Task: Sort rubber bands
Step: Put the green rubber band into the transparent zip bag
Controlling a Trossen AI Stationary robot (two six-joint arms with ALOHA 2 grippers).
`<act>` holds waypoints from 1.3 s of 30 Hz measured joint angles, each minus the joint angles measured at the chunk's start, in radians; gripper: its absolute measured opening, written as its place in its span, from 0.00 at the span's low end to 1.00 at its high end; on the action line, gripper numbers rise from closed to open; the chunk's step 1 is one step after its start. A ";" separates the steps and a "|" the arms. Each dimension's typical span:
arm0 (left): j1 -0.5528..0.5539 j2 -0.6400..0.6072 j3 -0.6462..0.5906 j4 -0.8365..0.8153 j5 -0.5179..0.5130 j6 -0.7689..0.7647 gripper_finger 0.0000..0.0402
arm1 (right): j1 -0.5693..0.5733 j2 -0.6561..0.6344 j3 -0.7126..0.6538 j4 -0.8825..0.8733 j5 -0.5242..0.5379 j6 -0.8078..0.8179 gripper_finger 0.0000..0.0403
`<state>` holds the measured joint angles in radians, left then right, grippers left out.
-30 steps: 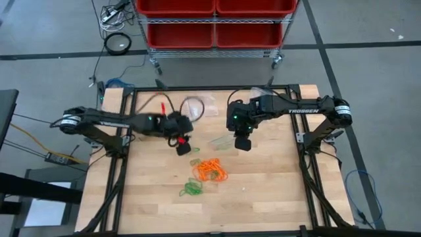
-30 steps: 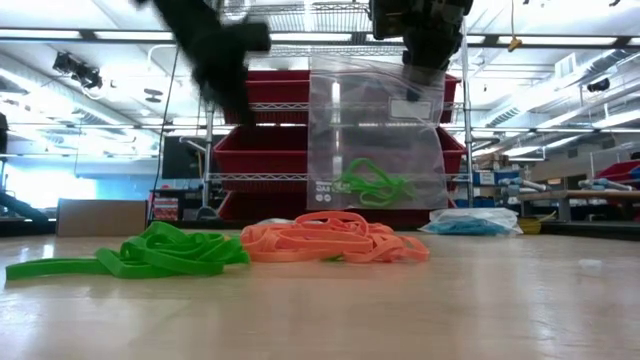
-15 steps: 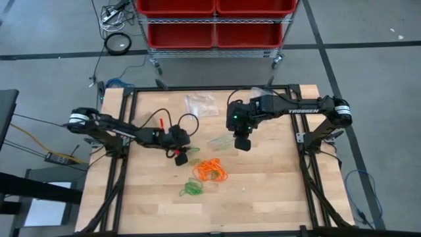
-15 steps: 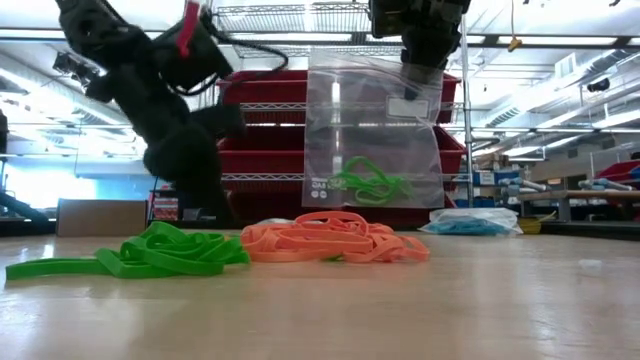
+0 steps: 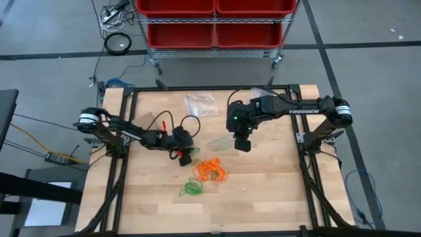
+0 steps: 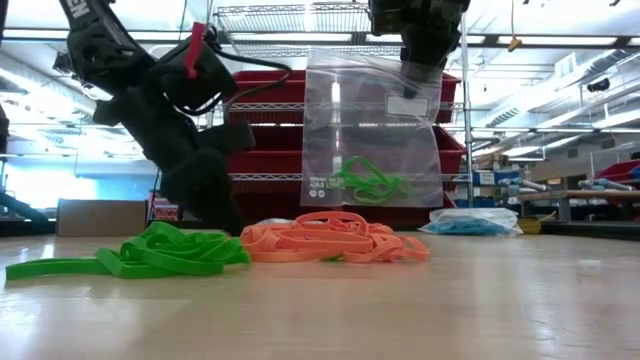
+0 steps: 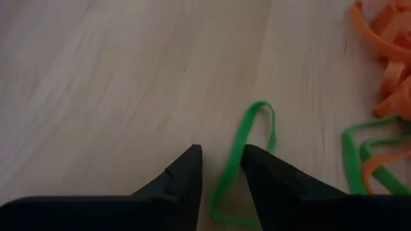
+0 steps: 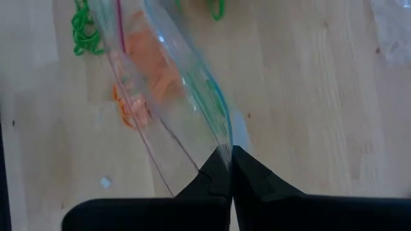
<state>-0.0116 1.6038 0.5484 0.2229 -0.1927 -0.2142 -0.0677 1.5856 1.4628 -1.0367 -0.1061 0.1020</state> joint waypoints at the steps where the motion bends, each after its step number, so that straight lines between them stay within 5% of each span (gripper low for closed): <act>1: 0.000 0.000 0.000 0.006 0.000 0.000 0.32 | 0.002 0.000 0.000 0.000 0.000 0.000 0.00; 17: -0.003 0.000 0.000 0.159 0.002 -0.073 0.32 | 0.009 0.000 0.000 0.003 0.000 0.000 0.00; 28: -0.009 -0.004 0.004 -0.025 0.070 -0.010 0.32 | 0.013 0.000 0.000 0.001 0.000 -0.007 0.00; 39: -0.012 0.066 0.008 0.005 0.023 0.088 0.29 | 0.014 0.000 0.000 0.008 0.000 -0.008 0.00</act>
<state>-0.0238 1.6702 0.5562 0.2281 -0.1701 -0.1265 -0.0539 1.5860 1.4624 -1.0288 -0.1059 0.0937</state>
